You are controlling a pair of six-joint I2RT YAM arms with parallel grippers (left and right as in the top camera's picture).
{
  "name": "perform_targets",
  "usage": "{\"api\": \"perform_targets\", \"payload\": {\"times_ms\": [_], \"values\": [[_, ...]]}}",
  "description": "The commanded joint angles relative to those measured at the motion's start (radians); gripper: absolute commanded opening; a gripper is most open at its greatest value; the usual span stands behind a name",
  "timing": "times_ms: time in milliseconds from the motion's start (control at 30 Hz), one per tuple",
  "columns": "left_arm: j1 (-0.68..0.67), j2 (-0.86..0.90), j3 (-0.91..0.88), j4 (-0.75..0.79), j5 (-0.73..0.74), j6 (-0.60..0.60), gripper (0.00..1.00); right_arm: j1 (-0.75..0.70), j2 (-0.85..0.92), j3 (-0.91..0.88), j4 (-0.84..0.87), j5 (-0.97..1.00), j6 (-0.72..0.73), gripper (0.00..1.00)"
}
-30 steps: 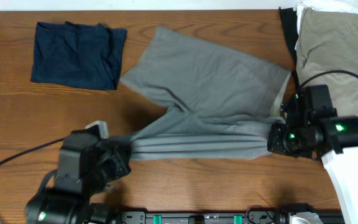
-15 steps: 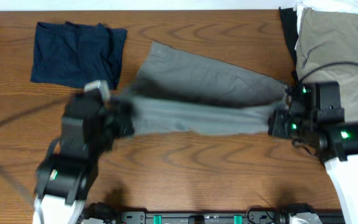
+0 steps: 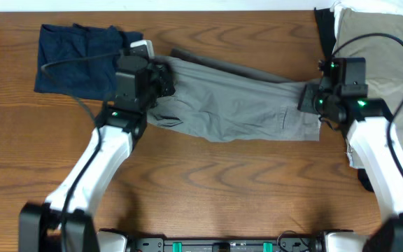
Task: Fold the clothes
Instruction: 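Lift the leg hems with both grippers and fold them up over the waistband, then lower the folded edge with both grippers and press it flat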
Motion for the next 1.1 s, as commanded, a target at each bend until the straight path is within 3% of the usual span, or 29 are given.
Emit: {"api": "perform_targets", "payload": {"times_ms": [0,167,200,233,300,333,367,433,733,1067], "values": [[0.027,0.064,0.016,0.075,-0.108,0.021,0.06,-0.036,0.071,0.009,0.066,0.134,-0.031,0.01],[0.026,0.151,0.016,0.194,-0.108,0.021,0.06,-0.040,0.173,0.009,0.206,0.134,-0.031,0.01],[0.026,0.163,0.016,0.214,-0.108,0.021,0.14,-0.040,0.191,0.009,0.230,0.134,-0.031,0.03],[0.026,0.175,0.016,0.240,-0.108,0.021,0.32,-0.040,0.211,0.009,0.262,0.134,-0.031,0.17],[0.026,0.196,0.016,0.286,-0.108,0.021,0.80,-0.040,0.253,0.009,0.331,0.134,-0.031,0.58],[0.026,0.201,0.016,0.304,-0.109,0.027,0.98,-0.040,0.271,0.010,0.366,0.134,-0.031,0.73],[0.027,0.202,0.016,0.311,-0.112,0.040,0.98,-0.040,0.281,0.010,0.388,0.134,-0.031,0.82],[0.027,0.198,0.018,0.310,-0.131,0.065,0.98,-0.040,0.285,0.010,0.413,0.134,-0.031,0.88],[0.019,0.096,0.019,0.119,-0.118,0.119,0.98,-0.022,0.185,0.014,0.348,0.057,-0.156,0.85],[-0.037,0.097,0.018,-0.082,-0.066,0.245,0.98,-0.009,0.180,0.014,0.103,0.008,-0.140,0.86]]}}
